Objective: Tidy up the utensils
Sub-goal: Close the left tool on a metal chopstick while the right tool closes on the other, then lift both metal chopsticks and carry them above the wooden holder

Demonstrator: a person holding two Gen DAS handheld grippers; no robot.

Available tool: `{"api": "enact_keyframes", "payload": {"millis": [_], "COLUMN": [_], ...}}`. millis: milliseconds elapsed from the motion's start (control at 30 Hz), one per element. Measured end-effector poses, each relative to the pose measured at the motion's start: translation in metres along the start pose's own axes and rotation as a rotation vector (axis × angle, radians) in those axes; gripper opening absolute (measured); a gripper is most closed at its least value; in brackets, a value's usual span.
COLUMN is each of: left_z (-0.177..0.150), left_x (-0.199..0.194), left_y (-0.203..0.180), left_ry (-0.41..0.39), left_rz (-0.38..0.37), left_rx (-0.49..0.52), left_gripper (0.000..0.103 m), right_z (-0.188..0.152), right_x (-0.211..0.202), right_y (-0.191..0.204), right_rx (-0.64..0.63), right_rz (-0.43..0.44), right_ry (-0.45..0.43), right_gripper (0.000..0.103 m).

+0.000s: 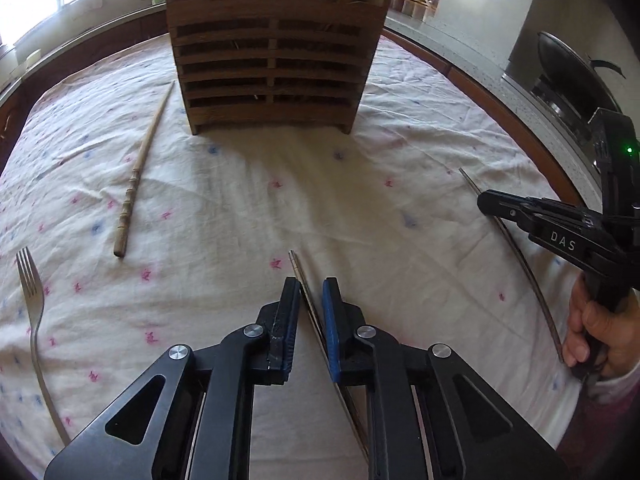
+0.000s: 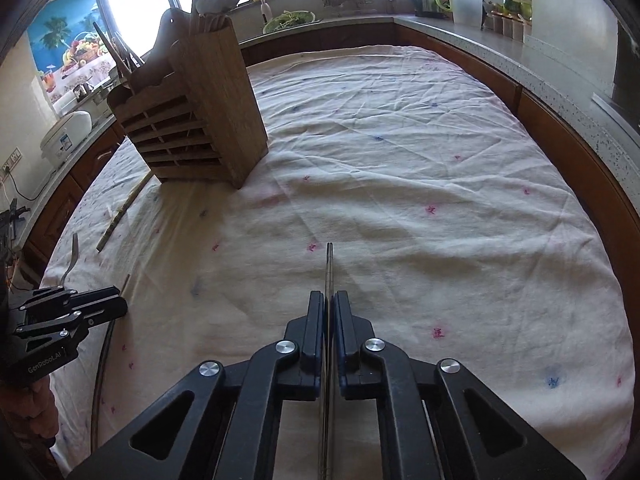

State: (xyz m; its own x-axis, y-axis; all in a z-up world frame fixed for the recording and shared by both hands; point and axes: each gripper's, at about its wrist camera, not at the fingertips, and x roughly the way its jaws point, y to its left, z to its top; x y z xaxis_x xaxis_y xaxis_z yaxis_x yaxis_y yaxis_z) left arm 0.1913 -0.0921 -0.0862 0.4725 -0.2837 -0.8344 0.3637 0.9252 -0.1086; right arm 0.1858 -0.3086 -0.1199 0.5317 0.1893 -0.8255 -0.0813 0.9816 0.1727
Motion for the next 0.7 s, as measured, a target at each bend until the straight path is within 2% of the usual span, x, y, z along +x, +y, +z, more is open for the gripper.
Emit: {"api": "enact_keyframes", "payload": {"millis": [200, 400, 467, 500, 700], "left_z": [0.004, 0.012, 0.013, 0.013, 0.009], "left_x": [0.001, 0.008, 0.010, 0.010, -0.001], "left_y": [0.005, -0.004, -0.008, -0.009, -0.003], "left_ry": [0.019, 0.019, 0.013, 0.009, -0.009], "left_rz": [0.000, 0.044, 0.055, 0.061, 0.008], "left_rx": [-0.042, -0.008, 0.018, 0.025, 0.009], "left_gripper": [0.012, 0.012, 0.011, 0.007, 0.003], "right_z": [0.005, 0.014, 0.015, 0.015, 0.012], "right_x": [0.002, 0.012, 0.013, 0.013, -0.001], "right_y": [0.002, 0.010, 0.011, 0.011, 0.012], "right_rx": [-0.014, -0.043, -0.050, -0.050, -0.027], "right_rz": [0.003, -0.011, -0.010, -0.010, 0.024], "right_ry": [0.019, 0.030, 0.025, 0.023, -0.005], "right_gripper": [0.007, 0.008, 0.007, 0.006, 0.005]}}
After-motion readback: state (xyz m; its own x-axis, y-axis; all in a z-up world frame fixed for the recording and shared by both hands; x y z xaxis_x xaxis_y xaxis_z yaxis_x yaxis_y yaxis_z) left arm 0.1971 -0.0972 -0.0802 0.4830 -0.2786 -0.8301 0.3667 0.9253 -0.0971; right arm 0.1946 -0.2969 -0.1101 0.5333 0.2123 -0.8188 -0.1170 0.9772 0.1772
